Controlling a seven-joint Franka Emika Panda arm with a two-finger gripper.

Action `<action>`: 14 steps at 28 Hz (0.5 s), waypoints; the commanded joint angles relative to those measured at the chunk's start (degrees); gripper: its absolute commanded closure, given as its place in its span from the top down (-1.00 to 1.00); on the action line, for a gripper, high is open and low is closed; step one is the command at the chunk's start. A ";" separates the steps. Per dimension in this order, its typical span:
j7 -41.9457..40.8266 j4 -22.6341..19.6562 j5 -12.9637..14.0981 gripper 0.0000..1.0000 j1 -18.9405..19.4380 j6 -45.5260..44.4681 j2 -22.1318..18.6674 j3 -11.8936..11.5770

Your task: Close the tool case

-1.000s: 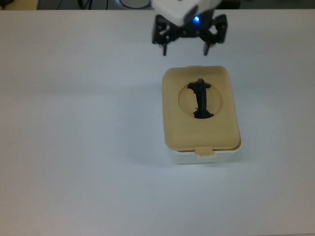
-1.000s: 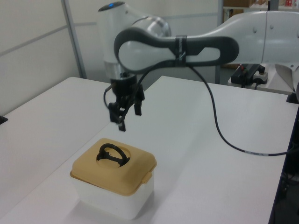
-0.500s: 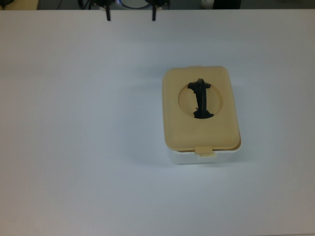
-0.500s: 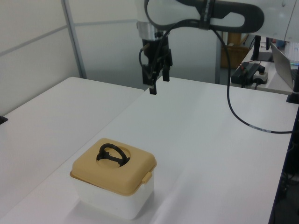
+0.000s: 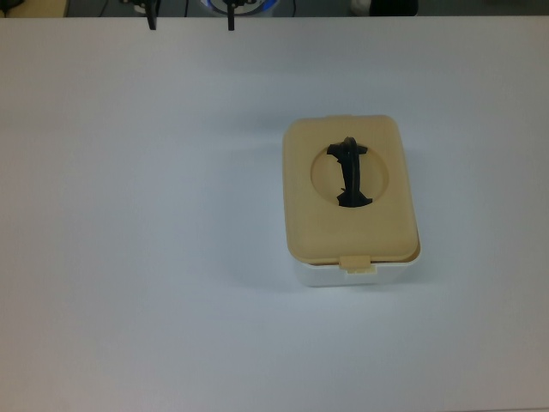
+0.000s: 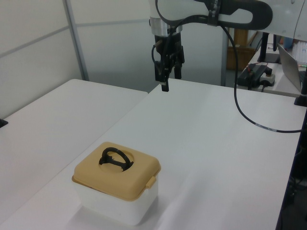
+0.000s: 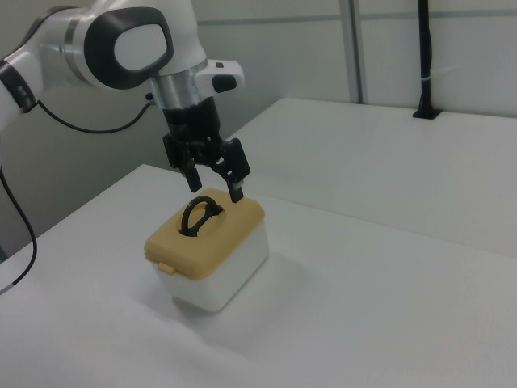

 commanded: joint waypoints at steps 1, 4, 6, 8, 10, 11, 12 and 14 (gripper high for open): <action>-1.70 -1.38 0.14 1.00 -0.78 -0.16 -0.92 -0.38; -1.70 -1.47 0.14 1.00 -0.95 0.02 -0.92 -0.38; -1.70 -1.82 0.05 1.00 -0.95 0.02 -0.92 -0.38; -1.70 -1.82 -0.12 1.00 -0.95 0.02 -0.92 -0.38; -1.70 -1.91 -0.30 1.00 -0.95 0.02 -0.92 -0.38; -1.70 -1.91 -0.30 1.00 -0.95 -0.07 -0.92 -0.46; -1.70 -1.91 -0.39 1.00 -0.95 0.02 -0.92 -0.81; -2.05 -2.17 -0.30 1.00 -0.95 0.02 -0.92 -1.52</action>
